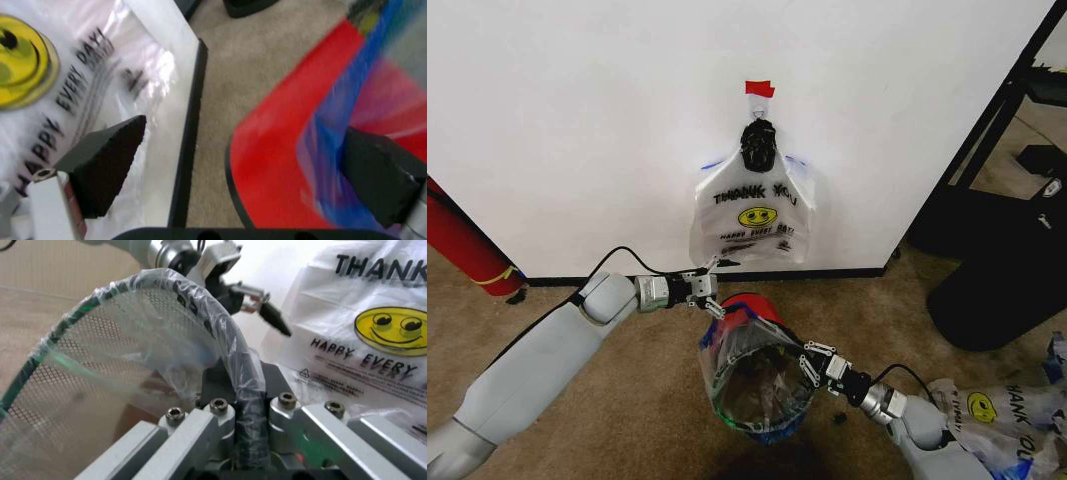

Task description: Pick up the garbage bag from the wall and place it over the trash bin.

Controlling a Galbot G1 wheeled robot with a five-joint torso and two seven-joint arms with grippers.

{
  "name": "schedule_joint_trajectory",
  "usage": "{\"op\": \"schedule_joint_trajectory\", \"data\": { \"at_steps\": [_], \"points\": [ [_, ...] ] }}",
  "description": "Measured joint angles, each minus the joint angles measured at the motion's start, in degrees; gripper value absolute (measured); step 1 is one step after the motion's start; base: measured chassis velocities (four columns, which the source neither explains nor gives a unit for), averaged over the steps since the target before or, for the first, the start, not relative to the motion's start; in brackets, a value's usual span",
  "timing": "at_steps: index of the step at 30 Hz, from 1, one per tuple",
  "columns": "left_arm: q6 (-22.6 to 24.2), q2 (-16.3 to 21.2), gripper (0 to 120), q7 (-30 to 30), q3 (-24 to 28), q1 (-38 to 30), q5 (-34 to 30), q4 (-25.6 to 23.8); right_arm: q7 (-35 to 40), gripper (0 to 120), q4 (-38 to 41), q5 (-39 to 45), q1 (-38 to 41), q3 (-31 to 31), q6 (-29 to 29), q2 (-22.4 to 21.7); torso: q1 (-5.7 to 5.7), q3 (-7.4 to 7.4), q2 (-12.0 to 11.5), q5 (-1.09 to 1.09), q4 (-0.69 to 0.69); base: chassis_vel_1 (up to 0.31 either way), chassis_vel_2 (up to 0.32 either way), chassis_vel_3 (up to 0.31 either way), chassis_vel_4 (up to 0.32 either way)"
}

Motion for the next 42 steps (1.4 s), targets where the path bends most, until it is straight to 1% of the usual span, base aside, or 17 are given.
{"op": "schedule_joint_trajectory", "data": {
  "at_steps": [2, 8, 11, 13, 15, 16, 18, 19, 20, 21, 23, 24, 26, 28, 31, 36, 42],
  "points": [
    [-0.7, 0.3, 100, 0.9, -0.7, 0.9, -0.4, -0.3, 0.1, 0, 0.2, 0.7, -0.4, 0.0, 0.0, 0.0, 0.0, 0.0, 0.0, 0.0, 0.0, 0.0, 0.0, 0.0, 0.0],
    [-1.8, 1.1, 100, 2.4, -2.4, 3.4, -3.6, -4.5, 1.9, 0, -1.2, 4.5, -0.7, -0.9, -0.9, 0.7, -0.01, 0.0, 0.0, 0.0, 0.0, 0.0, 0.0, 0.0, 0.0],
    [-3.0, 1.6, 100, 4.8, -5.1, 5.2, -9.4, -6.9, 4.1, 0, -3.9, 8.9, -0.6, -1.7, -2.3, 1.4, -0.01, 0.0, 0.0, 0.01, 0.0, 0.0, 0.0, 0.0, 0.0],
    [-3.2, 1.7, 100, 5.0, -5.7, 5.7, -10.8, -7.4, 4.7, 0, -4.4, 9.8, -0.6, -1.9, -2.5, 1.5, -0.01, 0.0, 0.0, 0.01, 0.0, 0.0, 0.0, 0.0, 0.0],
    [-3.8, 1.8, 100, 5.0, -7.3, 7.5, -15.0, -9.0, 6.8, 0, -5.3, 12.5, -0.7, -2.5, -3.4, 1.9, -0.01, 0.0, 0.0, 0.01, 0.01, 0.0, 0.0, 0.0, 0.0],
    [-4.5, 1.5, 100, 2.4, -8.6, 9.5, -17.3, -10.8, 9.9, 0, -5.2, 15.9, -1.2, -3.3, -4.8, 2.4, -0.01, 0.0, 0.0, 0.01, 0.02, 0.0, 0.0, 0.0, 0.0],
    [-4.6, 0.7, 99, -3.7, -9.2, 11.6, -17.5, -13.1, 14.1, 0, -3.8, 19.7, -2.3, -3.8, -6.4, 3.0, -0.01, 0.0, 0.0, 0.01, 0.03, 0.0, 0.0, 0.0, 0.0],
    [-3.6, 0.0, 99, -9.5, -9.7, 13.6, -16.2, -15.2, 18.0, 0, -2.3, 22.8, -3.2, -4.0, -7.5, 3.5, -0.01, -0.01, 0.0, 0.0, -0.02, 0.0, 0.0, 0.0, 0.0],
    [-2.7, -0.4, 99, -12.0, -10.1, 14.7, -15.1, -16.4, 20.1, 0, -1.5, 24.3, -3.5, -4.1, -8.1, 3.8, -0.01, -0.01, 0.0, 0.0, -0.03, 0.0, 0.0, 0.0, 0.0],
    [-2.7, -0.4, 99, -12.0, -10.1, 14.7, -15.1, -16.4, 20.1, 0, -1.5, 24.3, -3.5, -4.1, -8.1, 3.8, -0.01, -0.01, 0.0, 0.0, -0.03, 0.0, 0.0, 0.0, 0.0],
    [-0.5, -0.9, 100, -16.9, -11.4, 17.4, -11.4, -18.7, 25.9, 0, 0.5, 27.2, -4.2, -4.4, -9.6, 4.5, -0.01, -0.01, 0.0, 0.0, -0.02, 0.0, 0.0, 0.0, 0.0],
    [1.0, -1.3, 100, -19.4, -13.3, 19.7, -8.1, -20.3, 31.7, 0, 2.2, 28.9, -5.0, -4.3, -10.8, 5.3, -0.01, -0.01, 0.0, -0.01, 0.02, 0.0, 0.0, 0.0, 0.0],
    [2.2, -1.1, 100, -19.1, -15.8, 22.5, -5.8, -22.1, 37.4, 0, 3.5, 30.1, -5.8, -3.9, -11.3, 6.4, -0.01, -0.01, 0.0, 0.0, 0.0, 0.0, 0.0, 0.0, 0.0],
    [2.5, -0.9, 100, -18.6, -16.5, 23.2, -5.5, -22.6, 38.4, 0, 3.8, 30.4, -5.9, -3.9, -11.5, 6.6, -0.01, 0.0, 0.0, -0.01, 0.0, 0.0, 0.0, 0.0, 0.0],
    [3.8, 0.1, 100, -13.7, -20.8, 28.6, -3.2, -25.2, 45.1, 0, 5.9, 34.4, -6.6, -3.2, -12.5, 8.2, -0.01, -0.01, 0.0, 0.01, 0.02, 0.0, 0.0, 0.0, 0.0],
    [5.9, -0.5, 100, -15.8, -21.1, 33.3, -2.2, -26.5, 46.4, 0, 7.9, 38.1, -7.4, -2.8, -12.5, 9.6, -0.01, -0.01, 0.0, 0.01, 0.01, 0.0, 0.0, 0.0, 0.0],
    [15.8, -5.3, 100, -31.8, -17.1, 37.2, -5.5, -27.9, 45.1, 0, 8.7, 38.5, -8.2, -3.3, -11.2, 11.1, -0.01, 0.0, 0.0, 0.0, 0.01, 0.0, 0.0, 0.0, 0.0]
  ]
}}
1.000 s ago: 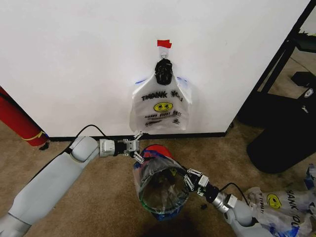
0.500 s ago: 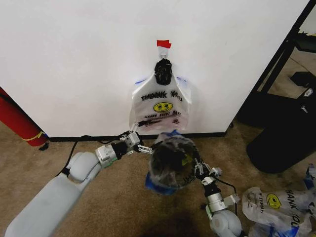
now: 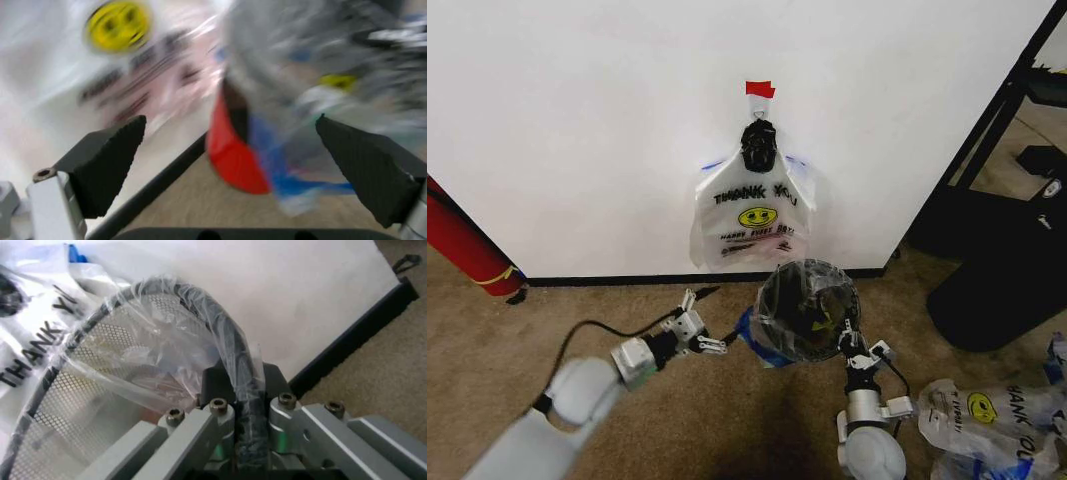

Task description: Pick up the garbage bag from the wall and place it over the trash bin.

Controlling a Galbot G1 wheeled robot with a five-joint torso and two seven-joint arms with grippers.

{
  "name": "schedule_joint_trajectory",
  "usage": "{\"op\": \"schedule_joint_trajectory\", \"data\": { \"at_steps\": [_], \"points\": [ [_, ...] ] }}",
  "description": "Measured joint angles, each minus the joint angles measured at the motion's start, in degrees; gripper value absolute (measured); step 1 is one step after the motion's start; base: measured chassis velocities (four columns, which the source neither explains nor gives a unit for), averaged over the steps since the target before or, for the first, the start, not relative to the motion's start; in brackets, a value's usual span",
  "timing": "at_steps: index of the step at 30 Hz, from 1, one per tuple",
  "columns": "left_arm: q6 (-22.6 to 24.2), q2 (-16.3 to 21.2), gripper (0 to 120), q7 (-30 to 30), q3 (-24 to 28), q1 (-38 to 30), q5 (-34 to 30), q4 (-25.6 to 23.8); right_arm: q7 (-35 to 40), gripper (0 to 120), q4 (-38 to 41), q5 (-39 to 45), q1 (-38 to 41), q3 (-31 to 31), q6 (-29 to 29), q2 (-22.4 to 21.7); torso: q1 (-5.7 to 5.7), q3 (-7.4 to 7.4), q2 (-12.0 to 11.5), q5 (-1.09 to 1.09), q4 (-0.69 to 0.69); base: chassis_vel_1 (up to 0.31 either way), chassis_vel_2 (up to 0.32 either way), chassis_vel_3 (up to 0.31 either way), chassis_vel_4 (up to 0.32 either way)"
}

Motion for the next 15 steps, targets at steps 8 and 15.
{"op": "schedule_joint_trajectory", "data": {
  "at_steps": [8, 15],
  "points": [
    [3.8, -1.3, 100, -5.6, 0.8, 0.7, 0.0, 1.3, -1.5, 0, 0.9, -0.3, -0.7, -0.2, 1.4, 0.8, 0.01, 0.0, 0.0, 0.0, -0.01, 0.0, 0.0, 0.0, 0.0],
    [4.9, -1.7, 100, -5.9, 1.7, 1.1, -0.2, 2.4, -1.6, 0, 2.5, -0.8, -1.0, -1.2, 1.2, -0.1, 0.01, 0.0, 0.0, 0.0, 0.0, 0.0, 0.0, 0.0, 0.0]
  ]
}}
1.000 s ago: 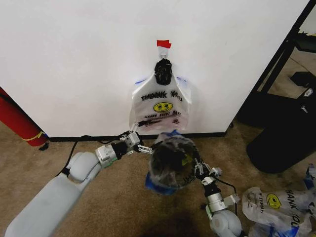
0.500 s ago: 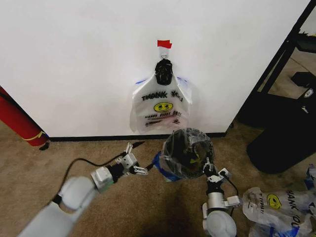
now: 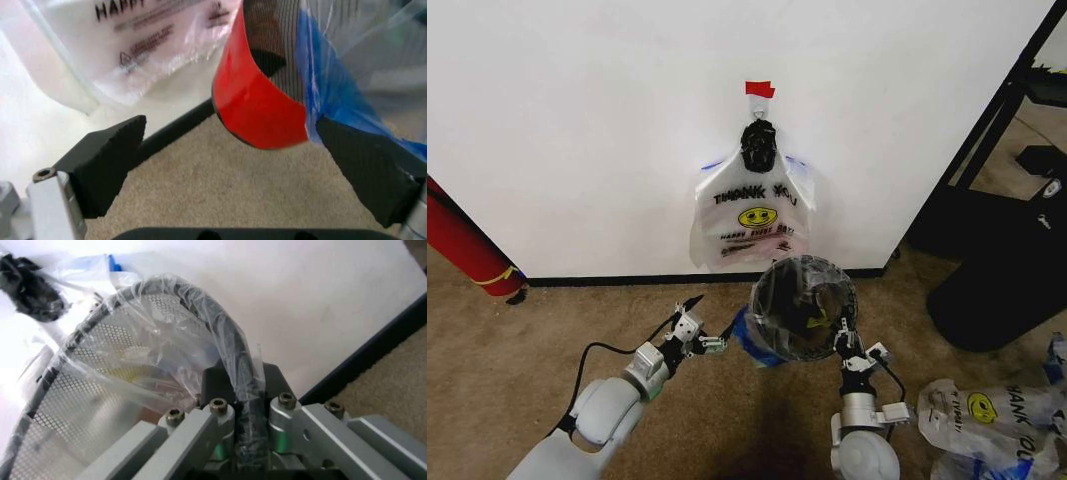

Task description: Pick up the garbage bag from the wall and place it over the trash bin.

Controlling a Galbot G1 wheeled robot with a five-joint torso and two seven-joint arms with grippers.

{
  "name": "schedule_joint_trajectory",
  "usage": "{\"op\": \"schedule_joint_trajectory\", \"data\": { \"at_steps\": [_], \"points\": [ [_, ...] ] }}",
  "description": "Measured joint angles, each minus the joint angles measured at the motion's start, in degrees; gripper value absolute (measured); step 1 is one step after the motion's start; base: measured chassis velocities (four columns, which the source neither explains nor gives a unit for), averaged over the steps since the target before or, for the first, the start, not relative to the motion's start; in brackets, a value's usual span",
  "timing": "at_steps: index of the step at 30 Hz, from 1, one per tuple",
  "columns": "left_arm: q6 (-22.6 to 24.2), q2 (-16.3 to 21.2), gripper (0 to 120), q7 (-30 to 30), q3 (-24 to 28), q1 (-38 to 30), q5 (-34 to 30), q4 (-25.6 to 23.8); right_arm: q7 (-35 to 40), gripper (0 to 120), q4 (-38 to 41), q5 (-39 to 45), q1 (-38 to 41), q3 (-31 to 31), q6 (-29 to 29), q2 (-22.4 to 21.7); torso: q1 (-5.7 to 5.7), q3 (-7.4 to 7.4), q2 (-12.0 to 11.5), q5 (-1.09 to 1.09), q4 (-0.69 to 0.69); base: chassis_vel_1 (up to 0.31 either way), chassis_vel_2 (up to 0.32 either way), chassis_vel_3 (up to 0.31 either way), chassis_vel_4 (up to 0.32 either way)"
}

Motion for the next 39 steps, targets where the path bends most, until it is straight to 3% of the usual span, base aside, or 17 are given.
{"op": "schedule_joint_trajectory", "data": {
  "at_steps": [12, 21, 39],
  "points": [
    [2.3, 1.4, 100, -1.2, -0.8, 2.4, -6.7, -4.7, -0.2, 0, 0.3, -0.5, 0.3, 0.8, 0.3, -0.9, 0.0, 0.0, 0.0, 0.01, 0.0, 0.0, 0.0, 0.0, 0.0],
    [3.0, 0.3, 100, -1.3, 0.6, 3.6, -6.3, -5.3, -0.6, 0, 0.7, -0.7, 0.2, 0.6, 0.7, -0.5, 0.0, 0.0, 0.0, 0.0, 0.0, 0.0, 0.0, 0.0, 0.0],
    [3.7, -2.1, 100, -9.0, 2.1, 0.2, -0.9, 3.0, 2.5, 0, 9.4, 0.7, -5.4, -1.8, -0.6, -1.2, 0.0, 0.0, 0.0, 0.0, -0.01, 0.0, 0.0, 0.0, 0.0]
  ]
}}
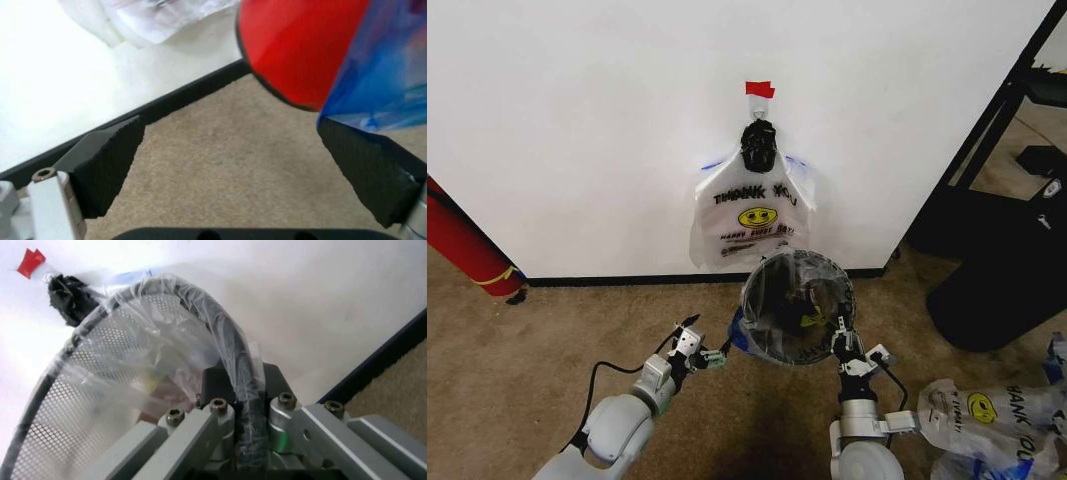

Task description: Pick up the garbage bag from the wall and place it over the trash bin.

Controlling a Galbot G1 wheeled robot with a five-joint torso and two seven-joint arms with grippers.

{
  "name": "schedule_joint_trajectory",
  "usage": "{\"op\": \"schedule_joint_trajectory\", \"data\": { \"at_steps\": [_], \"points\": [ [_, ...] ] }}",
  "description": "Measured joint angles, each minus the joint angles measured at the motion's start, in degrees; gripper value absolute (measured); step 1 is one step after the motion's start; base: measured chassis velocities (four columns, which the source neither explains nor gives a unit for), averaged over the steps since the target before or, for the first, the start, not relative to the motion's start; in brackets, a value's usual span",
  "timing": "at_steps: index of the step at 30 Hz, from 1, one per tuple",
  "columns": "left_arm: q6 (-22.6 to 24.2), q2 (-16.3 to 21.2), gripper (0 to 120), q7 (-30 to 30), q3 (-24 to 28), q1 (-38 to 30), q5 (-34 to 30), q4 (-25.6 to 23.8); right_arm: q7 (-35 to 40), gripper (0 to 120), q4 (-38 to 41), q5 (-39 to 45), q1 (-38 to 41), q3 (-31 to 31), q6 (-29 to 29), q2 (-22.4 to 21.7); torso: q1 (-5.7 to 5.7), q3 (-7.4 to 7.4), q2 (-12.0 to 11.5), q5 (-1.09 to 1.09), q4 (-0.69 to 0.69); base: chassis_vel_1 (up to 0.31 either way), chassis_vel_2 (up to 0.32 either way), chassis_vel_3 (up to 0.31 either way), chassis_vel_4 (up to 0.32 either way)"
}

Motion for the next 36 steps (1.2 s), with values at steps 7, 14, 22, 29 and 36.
{"op": "schedule_joint_trajectory", "data": {
  "at_steps": [7, 14, 22, 29, 36],
  "points": [
    [-0.6, -0.5, 100, -1.8, 0.8, -0.5, -0.4, 0.1, 1.2, 0, 0.9, 0.3, -0.4, -0.3, -0.9, 0.1, 0.0, 0.0, 0.0, 0.0, 0.0, 0.0, 0.0, 0.0, 0.0],
    [-1.9, 0.1, 100, 0.9, -0.3, 1.6, -0.1, -2.5, 4.3, 0, -1.0, 0.3, 1.7, -0.5, -3.1, 1.1, 0.0, 0.0, 0.0, 0.0, 0.0, 0.0, 0.0, 0.0, 0.0],
    [-10.5, 0.9, 100, 15.9, -4.5, 5.9, 12.2, -1.0, 13.0, 0, -1.4, 1.6, 5.0, -0.6, -8.7, 3.5, 0.0, 0.0, 0.0, -0.01, 0.01, 0.0, 0.0, 0.0, 0.0],
    [-13.0, -0.8, 100, 12.5, -5.8, 7.9, 15.8, -1.3, 29.8, 0, 1.7, 3.9, 8.0, -0.3, -18.2, 6.3, 0.0, 0.0, 0.0, 0.0, 0.01, 0.0, 0.0, 0.0, 0.0],
    [-13.0, -1.7, 100, 10.7, -5.5, 8.2, 16.0, -0.8, 40.3, 0, 3.7, 3.2, 10.4, -0.5, -28.6, 6.7, 0.0, 0.0, 0.0, 0.0, 0.0, 0.0, 0.0, 0.0, 0.0]
  ]
}}
